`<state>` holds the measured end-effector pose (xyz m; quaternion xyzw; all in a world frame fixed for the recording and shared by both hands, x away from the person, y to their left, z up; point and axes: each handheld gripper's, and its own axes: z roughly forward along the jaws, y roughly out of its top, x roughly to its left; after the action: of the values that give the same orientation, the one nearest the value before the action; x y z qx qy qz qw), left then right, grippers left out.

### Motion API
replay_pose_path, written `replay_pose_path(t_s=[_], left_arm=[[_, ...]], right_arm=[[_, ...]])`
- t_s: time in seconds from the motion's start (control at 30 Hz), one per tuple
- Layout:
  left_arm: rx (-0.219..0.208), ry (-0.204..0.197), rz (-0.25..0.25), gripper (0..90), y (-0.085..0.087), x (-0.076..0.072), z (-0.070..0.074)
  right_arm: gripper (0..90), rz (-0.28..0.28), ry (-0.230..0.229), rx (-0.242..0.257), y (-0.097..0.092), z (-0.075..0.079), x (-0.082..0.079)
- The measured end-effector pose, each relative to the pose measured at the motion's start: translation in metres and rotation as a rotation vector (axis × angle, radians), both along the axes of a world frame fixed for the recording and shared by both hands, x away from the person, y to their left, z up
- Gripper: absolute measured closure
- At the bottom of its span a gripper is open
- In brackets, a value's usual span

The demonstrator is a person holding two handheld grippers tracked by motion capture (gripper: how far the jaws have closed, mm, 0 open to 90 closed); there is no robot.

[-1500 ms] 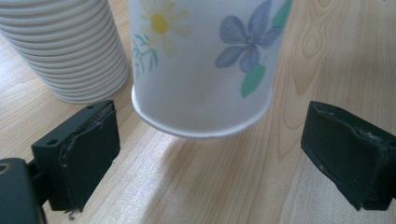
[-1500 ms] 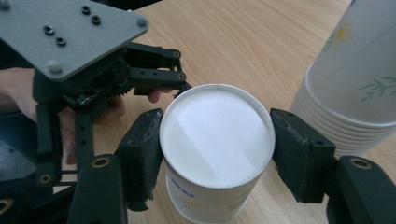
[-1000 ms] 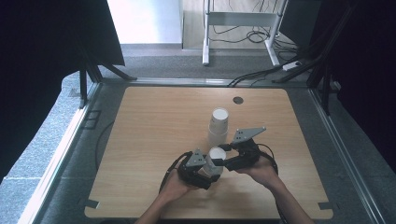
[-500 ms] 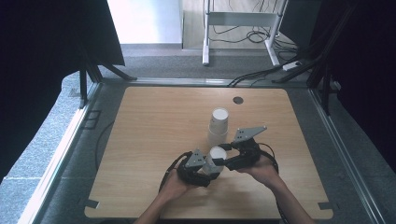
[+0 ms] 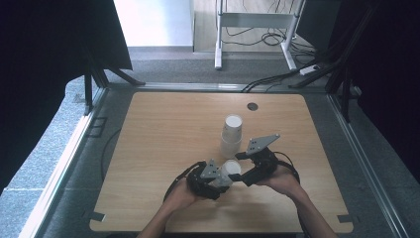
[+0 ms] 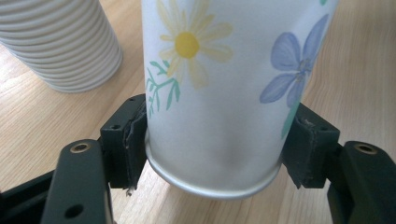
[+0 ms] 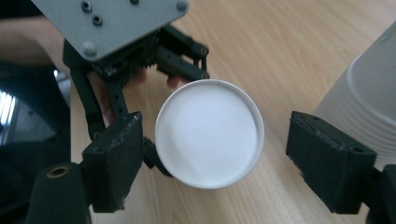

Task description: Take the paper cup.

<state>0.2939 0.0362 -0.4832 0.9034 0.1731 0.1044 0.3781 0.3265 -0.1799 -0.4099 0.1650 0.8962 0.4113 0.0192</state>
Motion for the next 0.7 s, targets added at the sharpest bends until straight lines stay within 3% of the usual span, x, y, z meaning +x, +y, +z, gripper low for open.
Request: replay_pose_path(t_s=[0.27,0.7], left_arm=[[0.072,0.000,-0.051,31.7,-0.003,-0.004,0.003],[0.109,-0.007,-0.091,32.1,-0.009,-0.009,0.003]], right_arm=[[17.5,0.071,0.032,-0.096,0.013,-0.016,-0.003],[25.6,0.126,0.056,-0.177,0.024,-0.028,-0.007]])
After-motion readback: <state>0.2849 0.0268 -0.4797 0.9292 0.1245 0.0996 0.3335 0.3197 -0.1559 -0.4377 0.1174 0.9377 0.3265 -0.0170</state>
